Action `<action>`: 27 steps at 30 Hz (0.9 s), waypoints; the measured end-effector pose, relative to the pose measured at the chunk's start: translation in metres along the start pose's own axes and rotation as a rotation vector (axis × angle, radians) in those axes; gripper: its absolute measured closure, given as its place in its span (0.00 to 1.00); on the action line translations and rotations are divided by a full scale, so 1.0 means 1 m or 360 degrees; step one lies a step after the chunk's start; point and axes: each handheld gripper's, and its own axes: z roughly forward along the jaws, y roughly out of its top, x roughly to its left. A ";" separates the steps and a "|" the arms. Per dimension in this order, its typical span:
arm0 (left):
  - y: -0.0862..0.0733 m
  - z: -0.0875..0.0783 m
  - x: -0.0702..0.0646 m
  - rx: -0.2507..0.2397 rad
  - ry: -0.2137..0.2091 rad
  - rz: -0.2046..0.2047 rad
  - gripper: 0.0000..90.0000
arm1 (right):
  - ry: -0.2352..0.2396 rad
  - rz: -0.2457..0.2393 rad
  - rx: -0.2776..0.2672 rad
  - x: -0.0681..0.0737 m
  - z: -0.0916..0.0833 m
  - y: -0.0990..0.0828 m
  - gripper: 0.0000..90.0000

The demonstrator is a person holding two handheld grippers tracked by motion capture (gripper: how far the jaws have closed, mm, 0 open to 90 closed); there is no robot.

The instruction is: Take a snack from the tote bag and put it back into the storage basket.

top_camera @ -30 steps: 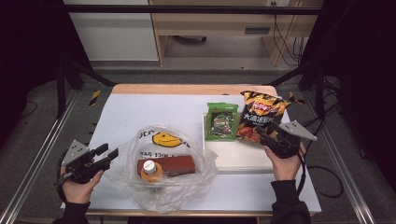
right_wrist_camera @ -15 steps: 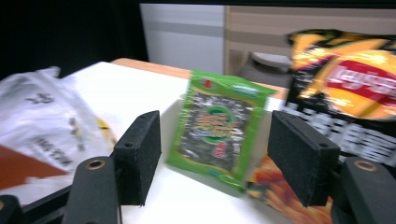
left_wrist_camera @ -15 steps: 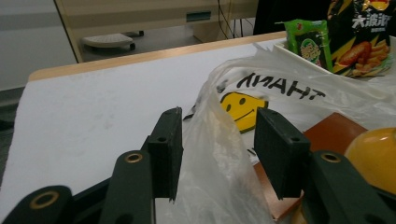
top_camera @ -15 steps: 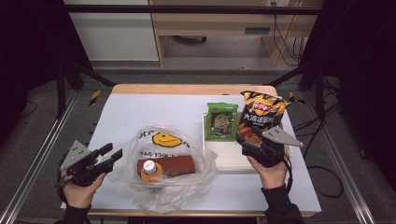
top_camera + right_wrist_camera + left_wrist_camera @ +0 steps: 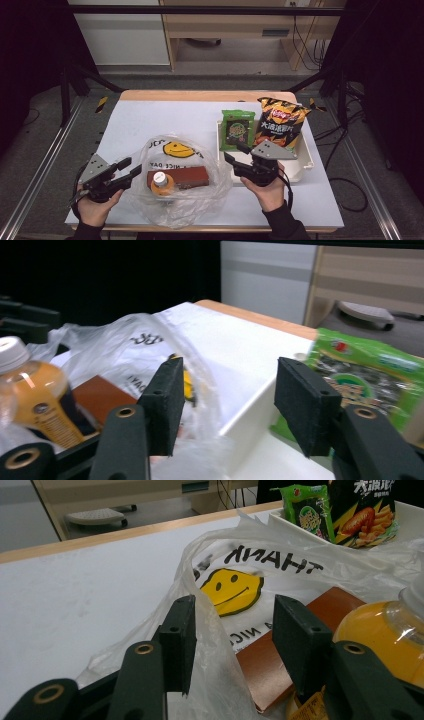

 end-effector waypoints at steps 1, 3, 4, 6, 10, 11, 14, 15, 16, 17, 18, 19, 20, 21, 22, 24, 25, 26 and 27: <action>-0.001 0.002 0.000 0.0006 -0.0002 0.0001 0.58 | 0.0025 0.0000 0.0007 0.003 0.003 0.000 0.53; -0.004 0.005 0.000 0.0024 0.0000 0.0002 0.58 | 0.0068 -0.0025 0.0036 0.010 0.011 -0.002 0.54; -0.005 0.007 0.000 0.0037 0.0000 0.0002 0.58 | 0.0083 -0.0034 0.0051 0.014 0.015 -0.003 0.54; -0.008 0.010 0.000 0.0055 -0.0005 0.0003 0.58 | 0.0114 -0.0044 0.0071 0.019 0.021 -0.005 0.55; -0.011 0.015 -0.001 0.0083 -0.0008 0.0015 0.58 | 0.0164 -0.0067 0.0091 0.028 0.030 -0.007 0.55; -0.013 0.016 -0.001 0.0090 -0.0005 0.0018 0.58 | 0.0174 -0.0078 0.0100 0.030 0.032 -0.009 0.55; -0.017 0.018 0.000 0.0114 -0.0005 0.0015 0.58 | 0.0209 -0.0084 0.0143 0.034 0.039 -0.014 0.55; -0.019 0.019 0.000 0.0126 -0.0006 0.0019 0.58 | 0.0214 -0.0091 0.0163 0.036 0.042 -0.016 0.55; -0.020 0.020 0.000 0.0131 -0.0006 0.0020 0.58 | 0.0223 -0.0102 0.0179 0.037 0.044 -0.018 0.55; -0.021 0.020 0.000 0.0136 -0.0012 0.0018 0.58 | 0.0237 -0.0109 0.0192 0.038 0.047 -0.019 0.55; -0.022 0.020 0.001 0.0146 -0.0015 0.0024 0.58 | 0.0244 -0.0115 0.0210 0.039 0.049 -0.021 0.55; -0.023 0.020 0.001 0.0149 -0.0017 0.0025 0.57 | 0.0248 -0.0123 0.0231 0.040 0.052 -0.024 0.55; -0.024 0.020 0.001 0.0158 -0.0016 0.0028 0.57 | 0.0251 -0.0130 0.0258 0.041 0.055 -0.026 0.56; -0.026 0.020 0.001 0.0165 -0.0019 0.0023 0.57 | 0.0252 -0.0137 0.0277 0.041 0.057 -0.028 0.56; -0.028 0.020 0.001 0.0173 -0.0021 0.0029 0.57 | 0.0253 -0.0141 0.0294 0.041 0.059 -0.030 0.56; -0.031 0.020 0.001 0.0191 -0.0028 0.0028 0.57 | 0.0258 -0.0139 0.0327 0.042 0.063 -0.034 0.56; -0.033 0.019 0.000 0.0199 -0.0033 0.0029 0.57 | 0.0263 -0.0146 0.0346 0.042 0.064 -0.037 0.56; -0.035 0.019 0.000 0.0208 -0.0035 0.0028 0.56 | 0.0266 -0.0151 0.0361 0.042 0.066 -0.039 0.56; -0.037 0.019 0.000 0.0218 -0.0039 0.0030 0.56 | 0.0271 -0.0150 0.0383 0.043 0.067 -0.041 0.56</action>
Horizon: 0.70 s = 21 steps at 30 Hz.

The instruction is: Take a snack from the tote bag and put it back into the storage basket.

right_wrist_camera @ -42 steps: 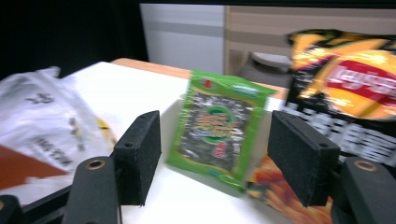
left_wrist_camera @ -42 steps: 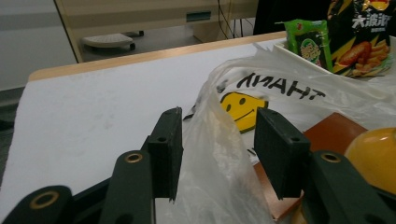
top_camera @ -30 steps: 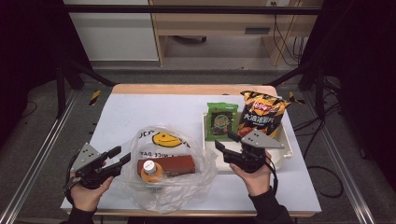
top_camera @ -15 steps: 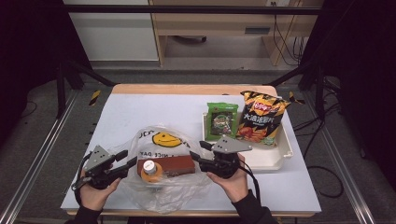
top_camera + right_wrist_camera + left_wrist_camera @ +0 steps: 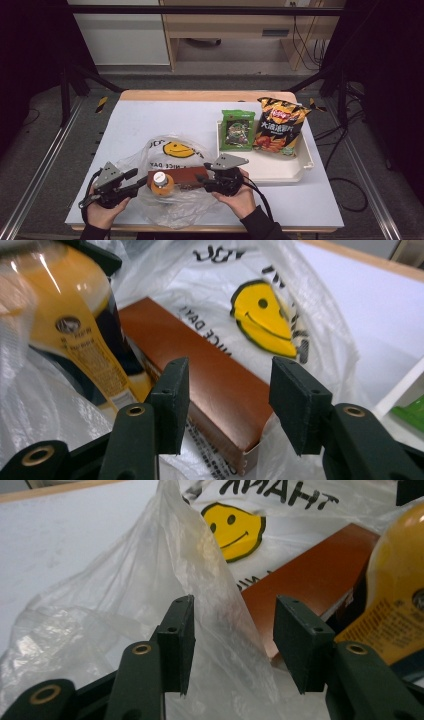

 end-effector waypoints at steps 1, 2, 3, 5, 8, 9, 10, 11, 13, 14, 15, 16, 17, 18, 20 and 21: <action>-0.001 0.000 0.000 0.0008 -0.0004 0.0003 0.56 | 0.0004 -0.0002 0.0010 0.000 0.001 -0.002 0.56; -0.003 0.001 -0.001 0.0019 -0.0006 0.0005 0.56 | 0.0004 0.0003 0.0021 0.000 0.002 -0.003 0.56; -0.004 0.001 -0.001 0.0028 -0.0008 0.0006 0.55 | 0.0002 -0.0003 0.0029 -0.001 0.003 -0.005 0.55; -0.008 0.001 -0.002 0.0051 -0.0011 0.0009 0.54 | -0.0012 -0.0013 0.0045 -0.002 0.003 -0.009 0.53; -0.014 0.004 -0.004 0.0095 -0.0016 0.0020 0.53 | -0.0033 -0.0016 0.0060 -0.004 0.003 -0.013 0.49; -0.016 0.005 -0.004 0.0111 -0.0021 0.0026 0.53 | -0.0038 -0.0019 0.0063 -0.005 0.003 -0.014 0.48; -0.017 0.006 -0.005 0.0127 -0.0021 0.0037 0.52 | -0.0042 -0.0022 0.0070 -0.006 0.003 -0.015 0.47; -0.018 0.008 -0.006 0.0138 -0.0024 0.0042 0.52 | -0.0039 -0.0021 0.0074 -0.006 0.003 -0.016 0.47; -0.019 0.011 -0.008 0.0156 -0.0008 0.0058 0.52 | -0.0030 -0.0024 0.0085 -0.006 0.004 -0.018 0.45; -0.019 0.012 -0.008 0.0165 -0.0005 0.0060 0.52 | -0.0034 -0.0037 0.0096 -0.005 0.005 -0.018 0.43; -0.020 0.013 -0.007 0.0172 -0.0004 0.0055 0.52 | -0.0037 -0.0050 0.0098 -0.004 0.007 -0.019 0.42; -0.020 0.014 -0.006 0.0180 -0.0004 0.0047 0.52 | -0.0040 -0.0055 0.0106 -0.003 0.008 -0.019 0.41; -0.021 0.015 -0.006 0.0188 -0.0007 0.0044 0.52 | -0.0041 -0.0065 0.0117 -0.002 0.010 -0.020 0.42; -0.021 0.016 -0.005 0.0194 -0.0007 0.0042 0.52 | -0.0037 -0.0072 0.0131 -0.001 0.012 -0.020 0.42; -0.022 0.017 -0.003 0.0203 -0.0005 0.0036 0.53 | -0.0035 -0.0074 0.0149 0.001 0.015 -0.023 0.43; -0.023 0.017 -0.002 0.0203 -0.0004 0.0033 0.54 | -0.0047 -0.0085 0.0156 0.001 0.015 -0.023 0.45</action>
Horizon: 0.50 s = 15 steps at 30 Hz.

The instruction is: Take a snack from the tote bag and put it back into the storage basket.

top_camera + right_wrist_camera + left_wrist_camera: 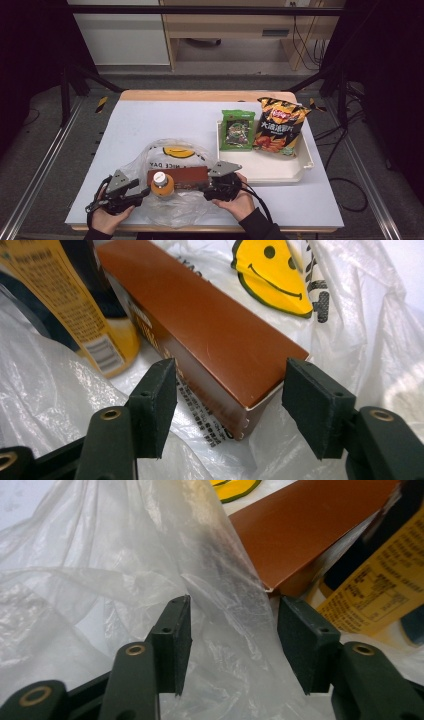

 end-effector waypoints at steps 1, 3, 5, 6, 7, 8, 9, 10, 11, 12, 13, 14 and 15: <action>0.000 0.000 0.001 -0.0001 0.0000 -0.0006 0.56 | 0.0000 0.0001 -0.0006 0.000 0.000 -0.001 0.46; -0.001 0.000 0.003 -0.0001 0.0005 -0.0011 0.58 | 0.0009 0.0033 -0.0014 0.000 0.000 -0.001 0.49; -0.002 0.000 0.006 0.0002 0.0015 -0.0021 0.61 | 0.0030 0.0050 -0.0010 0.001 -0.001 -0.002 0.51; -0.002 0.000 0.008 0.0002 0.0018 -0.0029 0.62 | 0.0045 0.0063 -0.0002 0.003 -0.001 -0.003 0.53; -0.003 0.000 0.009 -0.0001 0.0024 -0.0040 0.63 | 0.0053 0.0062 -0.0011 0.005 -0.001 -0.004 0.53; -0.003 0.000 0.011 -0.0005 0.0028 -0.0047 0.64 | 0.0066 0.0067 -0.0014 0.007 -0.001 -0.004 0.54; -0.003 0.000 0.013 -0.0007 0.0037 -0.0049 0.66 | 0.0082 0.0067 -0.0014 0.009 -0.001 -0.004 0.55; -0.003 0.000 0.014 -0.0002 0.0049 -0.0048 0.67 | 0.0097 0.0066 -0.0013 0.012 -0.002 -0.004 0.55; -0.004 0.001 0.016 -0.0001 0.0053 -0.0054 0.67 | 0.0113 0.0066 -0.0017 0.014 -0.002 -0.004 0.56; -0.004 0.001 0.019 0.0005 0.0063 -0.0058 0.68 | 0.0127 0.0070 -0.0022 0.016 -0.001 -0.004 0.56; -0.005 0.002 0.020 0.0006 0.0064 -0.0063 0.69 | 0.0137 0.0065 -0.0022 0.018 -0.001 -0.004 0.55; -0.005 0.002 0.022 0.0012 0.0062 -0.0065 0.69 | 0.0139 0.0059 -0.0020 0.019 -0.001 -0.004 0.54; -0.005 0.003 0.023 0.0008 0.0058 -0.0074 0.69 | 0.0145 0.0055 -0.0013 0.020 -0.001 -0.003 0.53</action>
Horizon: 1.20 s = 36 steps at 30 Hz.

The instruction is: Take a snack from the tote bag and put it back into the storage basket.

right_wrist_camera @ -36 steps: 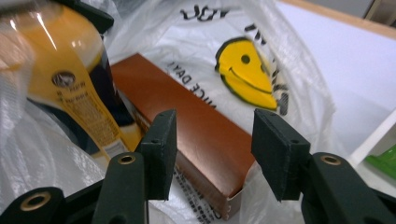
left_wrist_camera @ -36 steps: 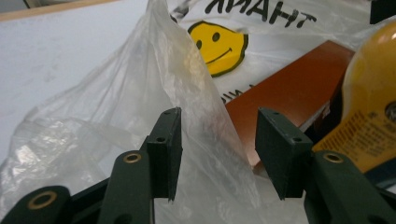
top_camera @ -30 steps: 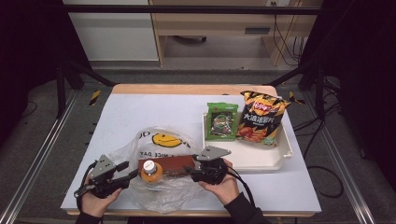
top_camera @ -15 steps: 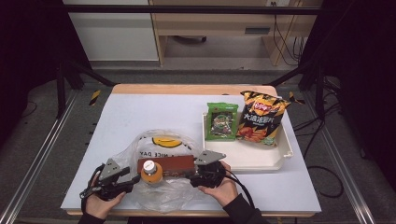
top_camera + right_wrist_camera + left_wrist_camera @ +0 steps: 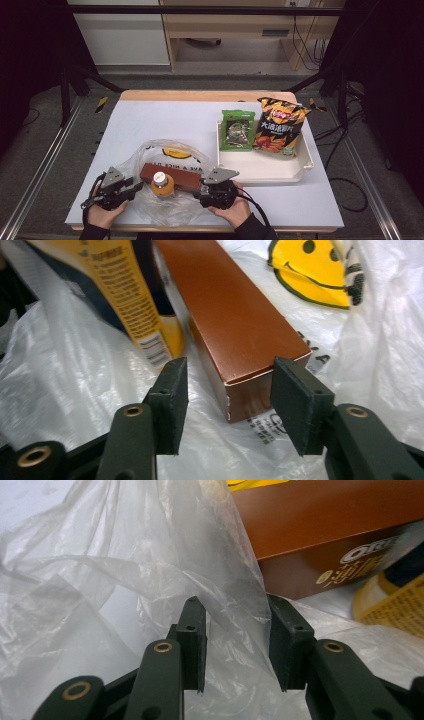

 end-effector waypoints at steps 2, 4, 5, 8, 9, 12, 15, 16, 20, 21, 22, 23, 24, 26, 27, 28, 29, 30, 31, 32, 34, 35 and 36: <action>0.000 0.001 0.001 -0.0003 -0.0008 -0.0008 0.70 | -0.0011 -0.0022 -0.0020 0.000 -0.002 0.003 0.52; -0.001 0.002 0.001 -0.0004 -0.0013 -0.0008 0.70 | -0.0032 -0.0048 -0.0065 -0.001 -0.005 0.009 0.50; -0.001 0.002 0.001 -0.0005 -0.0014 -0.0005 0.70 | -0.0047 -0.0049 -0.0087 -0.002 -0.006 0.012 0.49; -0.001 0.003 0.000 -0.0002 -0.0009 0.0010 0.70 | -0.0047 -0.0047 -0.0111 -0.008 -0.002 0.021 0.43; -0.001 0.003 0.000 -0.0003 -0.0008 0.0015 0.70 | -0.0047 -0.0044 -0.0099 -0.010 0.002 0.022 0.42; -0.002 0.003 0.000 -0.0007 -0.0010 0.0017 0.70 | -0.0043 -0.0052 -0.0022 -0.012 0.015 0.020 0.37; -0.002 0.004 -0.001 -0.0012 -0.0010 0.0016 0.70 | -0.0031 -0.0073 0.0029 -0.012 0.024 0.018 0.37; -0.002 0.004 -0.001 -0.0013 -0.0009 0.0017 0.69 | -0.0028 -0.0082 0.0040 -0.011 0.026 0.018 0.36; -0.002 0.004 0.000 -0.0005 -0.0011 0.0025 0.69 | -0.0029 -0.0070 0.0042 -0.011 0.025 0.017 0.40; -0.002 0.004 0.000 -0.0004 -0.0011 0.0025 0.69 | -0.0031 -0.0077 0.0045 -0.011 0.024 0.017 0.43; -0.002 0.004 -0.001 -0.0006 -0.0012 0.0026 0.69 | -0.0046 -0.0067 0.0049 -0.010 0.022 0.016 0.45; -0.002 0.004 -0.001 -0.0007 -0.0012 0.0028 0.69 | -0.0060 -0.0068 0.0060 -0.009 0.019 0.015 0.46; -0.002 0.004 -0.001 -0.0007 -0.0012 0.0029 0.69 | -0.0071 -0.0065 0.0064 -0.009 0.017 0.014 0.47; -0.002 0.005 -0.001 -0.0010 -0.0015 0.0022 0.69 | -0.0086 -0.0055 0.0081 -0.009 0.012 0.011 0.47; -0.002 0.005 -0.001 -0.0010 -0.0014 0.0022 0.69 | -0.0081 -0.0043 0.0085 -0.009 0.010 0.011 0.47; -0.002 0.005 -0.001 -0.0011 -0.0012 0.0024 0.69 | -0.0071 -0.0043 0.0089 -0.010 0.009 0.011 0.46; -0.002 0.005 -0.001 -0.0011 -0.0010 0.0027 0.69 | -0.0061 -0.0032 0.0079 -0.010 0.008 0.012 0.46; -0.002 0.005 -0.001 -0.0013 -0.0008 0.0033 0.69 | -0.0049 -0.0010 0.0047 -0.011 0.007 0.013 0.45; -0.002 0.005 -0.001 -0.0015 -0.0008 0.0033 0.69 | -0.0037 -0.0003 0.0016 -0.011 0.006 0.015 0.43; -0.002 0.005 -0.001 -0.0016 -0.0007 0.0033 0.68 | -0.0036 0.0000 -0.0010 -0.010 0.005 0.018 0.41; -0.002 0.005 -0.001 -0.0017 -0.0007 0.0035 0.68 | -0.0050 -0.0014 -0.0038 -0.009 0.004 0.025 0.39; -0.002 0.004 -0.001 -0.0014 -0.0004 0.0043 0.68 | -0.0055 -0.0013 -0.0044 -0.008 0.005 0.029 0.38; -0.002 0.004 -0.001 -0.0020 -0.0003 0.0038 0.68 | -0.0062 -0.0010 -0.0049 -0.008 0.007 0.031 0.37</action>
